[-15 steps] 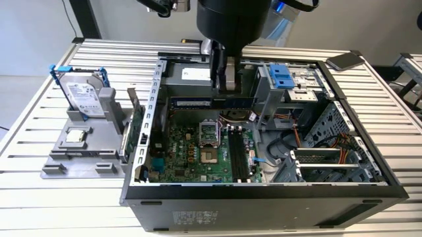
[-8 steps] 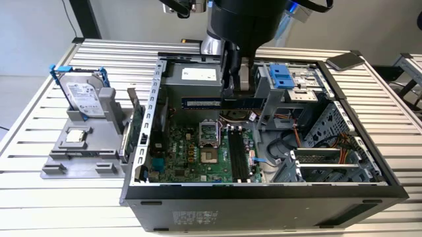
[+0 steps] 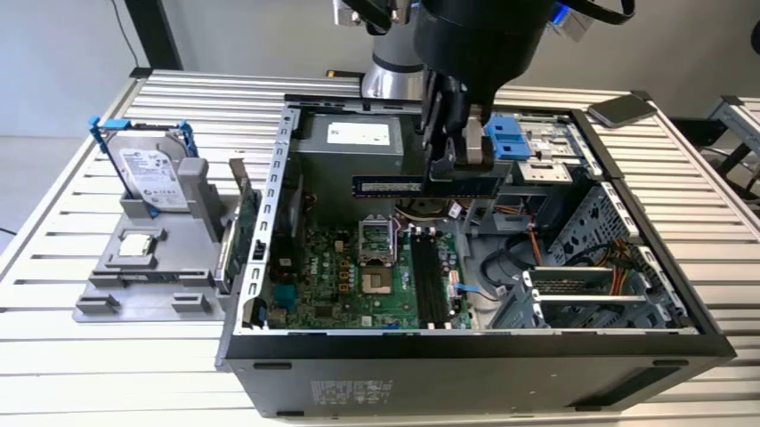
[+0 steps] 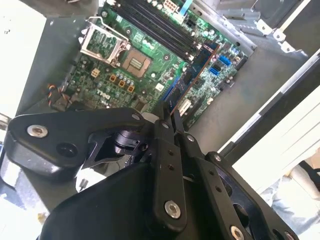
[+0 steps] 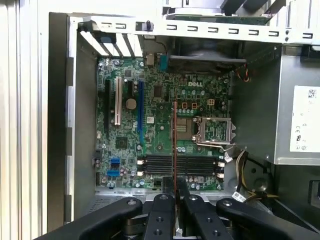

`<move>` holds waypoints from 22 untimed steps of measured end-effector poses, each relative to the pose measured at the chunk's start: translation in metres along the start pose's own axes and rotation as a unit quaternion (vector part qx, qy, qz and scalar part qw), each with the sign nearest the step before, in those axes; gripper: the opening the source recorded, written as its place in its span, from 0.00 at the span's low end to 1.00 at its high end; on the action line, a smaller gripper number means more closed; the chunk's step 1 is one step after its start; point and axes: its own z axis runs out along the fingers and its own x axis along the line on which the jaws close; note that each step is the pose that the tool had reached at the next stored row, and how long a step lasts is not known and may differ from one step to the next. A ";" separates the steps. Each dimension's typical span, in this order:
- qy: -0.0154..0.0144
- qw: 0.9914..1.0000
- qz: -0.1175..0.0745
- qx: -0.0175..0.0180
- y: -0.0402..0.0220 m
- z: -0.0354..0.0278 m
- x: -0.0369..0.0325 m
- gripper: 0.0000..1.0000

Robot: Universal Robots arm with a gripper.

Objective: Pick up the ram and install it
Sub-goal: 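Pick up the ram and move it above insertion slot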

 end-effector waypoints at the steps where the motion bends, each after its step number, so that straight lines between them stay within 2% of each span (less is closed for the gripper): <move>1: 0.000 1.000 0.000 0.000 -0.0018 -0.0001 0.0000 0.00; 11: 0.000 1.000 0.006 0.000 -0.0223 -0.0002 0.0001 0.00; 18: 0.000 0.999 0.043 0.001 -0.0248 0.0000 -0.0006 0.00; 22: 0.000 0.999 0.043 0.001 -0.0255 0.0000 -0.0006 0.00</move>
